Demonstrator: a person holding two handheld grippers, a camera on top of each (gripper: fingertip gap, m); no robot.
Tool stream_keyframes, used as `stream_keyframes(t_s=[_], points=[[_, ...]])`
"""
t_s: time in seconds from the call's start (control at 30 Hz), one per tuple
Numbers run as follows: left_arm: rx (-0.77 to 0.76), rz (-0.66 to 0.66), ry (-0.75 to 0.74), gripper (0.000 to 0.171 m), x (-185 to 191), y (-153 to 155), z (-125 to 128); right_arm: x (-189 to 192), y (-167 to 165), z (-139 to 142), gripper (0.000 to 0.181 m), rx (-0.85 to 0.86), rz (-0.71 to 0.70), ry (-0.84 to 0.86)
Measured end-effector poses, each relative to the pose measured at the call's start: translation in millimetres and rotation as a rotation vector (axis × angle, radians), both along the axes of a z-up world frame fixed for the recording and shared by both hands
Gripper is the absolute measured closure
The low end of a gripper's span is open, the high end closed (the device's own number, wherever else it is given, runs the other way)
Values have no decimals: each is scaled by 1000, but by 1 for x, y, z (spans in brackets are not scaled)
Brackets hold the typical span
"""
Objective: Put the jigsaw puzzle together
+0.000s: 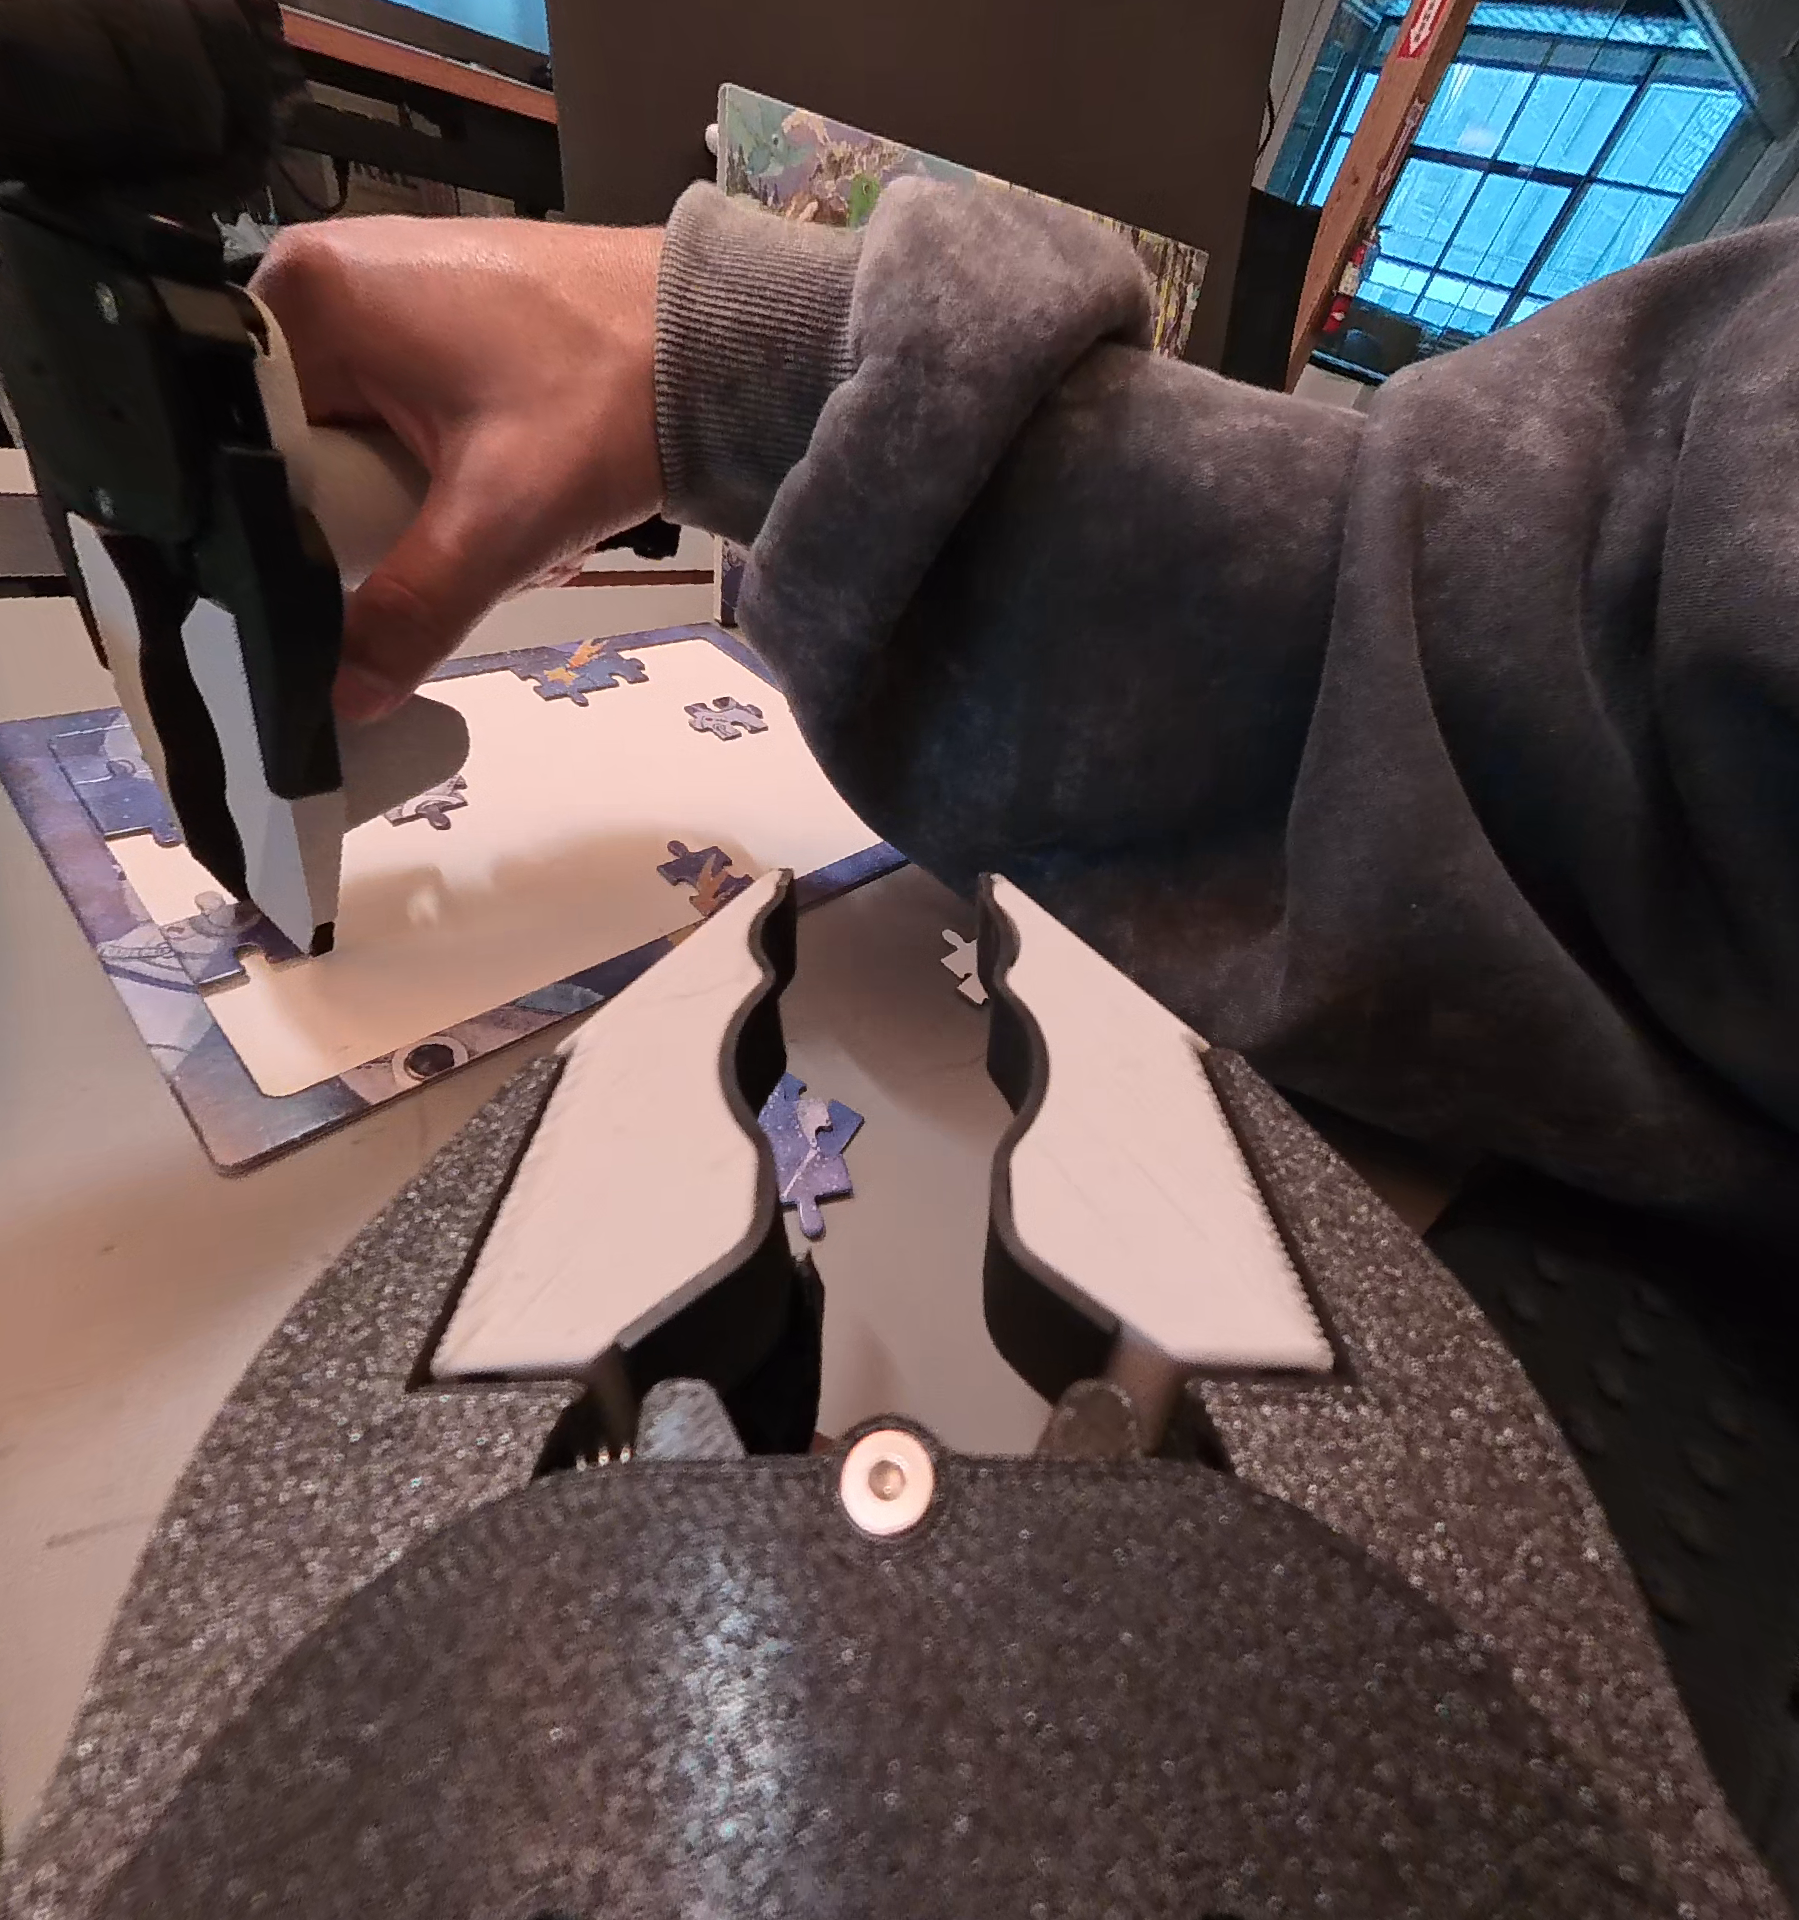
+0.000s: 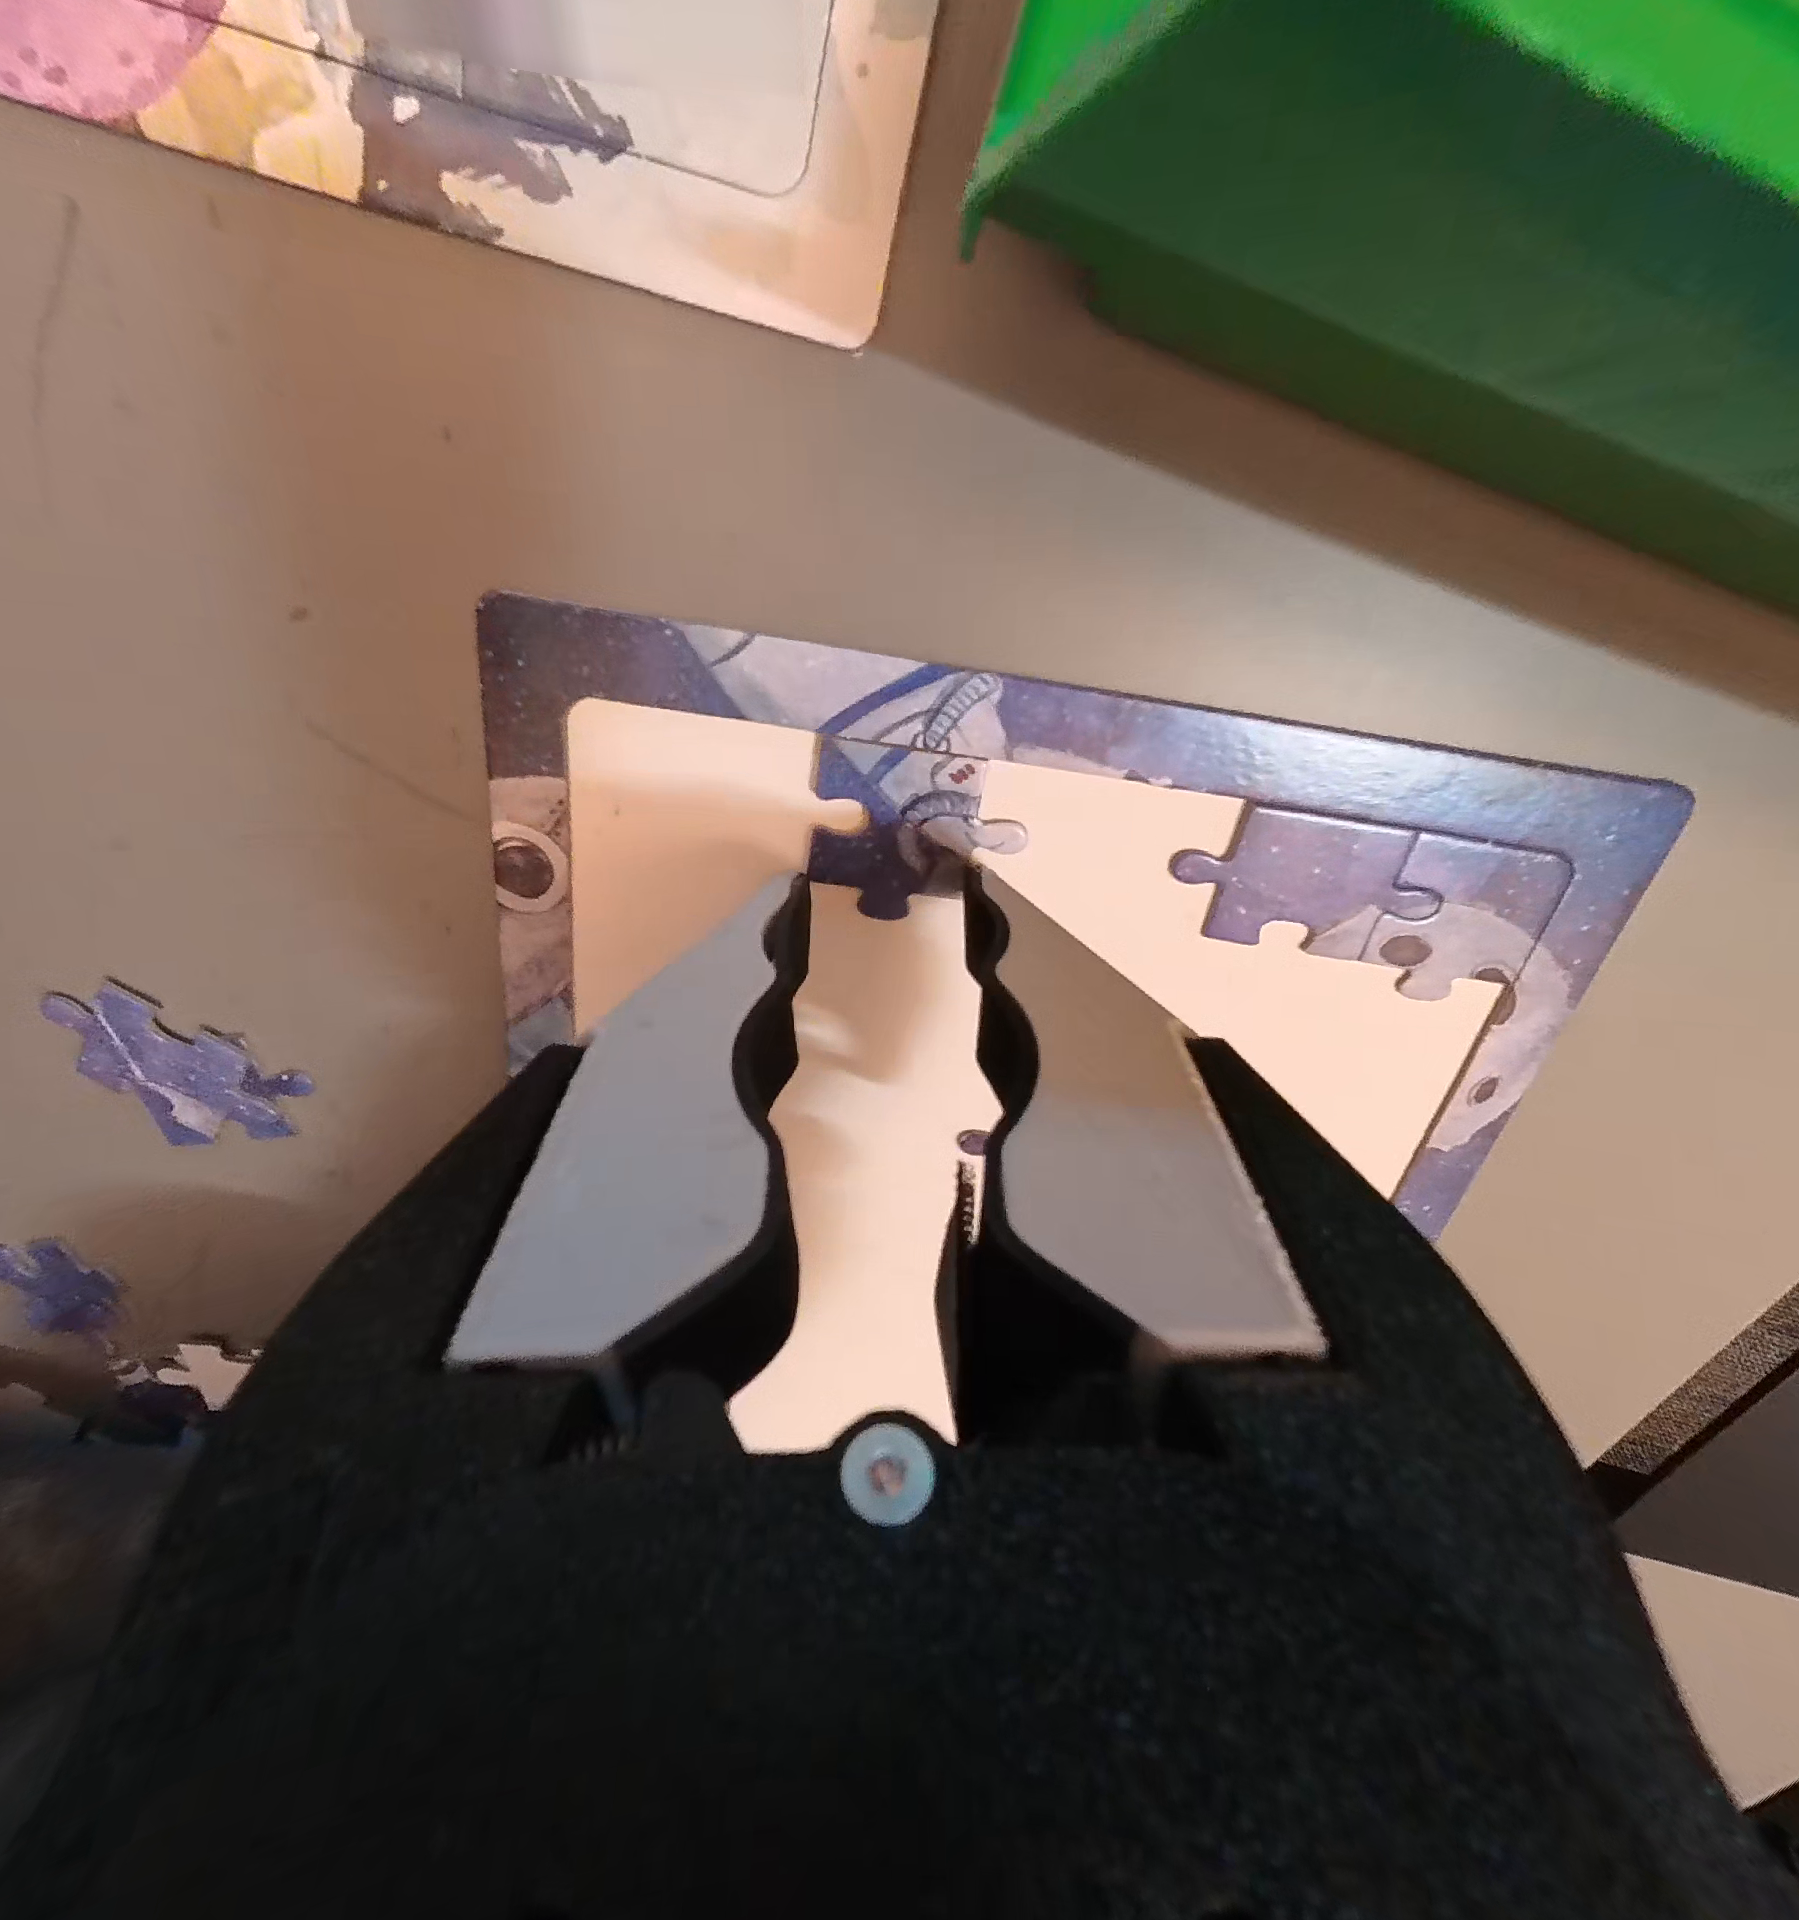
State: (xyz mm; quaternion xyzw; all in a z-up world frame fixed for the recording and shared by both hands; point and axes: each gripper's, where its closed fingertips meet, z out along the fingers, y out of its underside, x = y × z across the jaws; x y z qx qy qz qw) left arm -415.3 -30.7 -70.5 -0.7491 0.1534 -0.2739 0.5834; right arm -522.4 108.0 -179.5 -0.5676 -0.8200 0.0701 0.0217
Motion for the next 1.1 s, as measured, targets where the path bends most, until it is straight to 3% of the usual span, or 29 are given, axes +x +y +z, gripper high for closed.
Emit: stream_keyframes(t_s=[0.77,0.9,1.1], points=[[0,1,1,137,0,0,0,1,-2,-1,154,2,-14,-2],[2,1,0,137,0,-1,0,2,-3,3,147,-17,-29,3],[-2,-1,-6,137,0,0,0,-4,-17,18,169,-134,-102,144]])
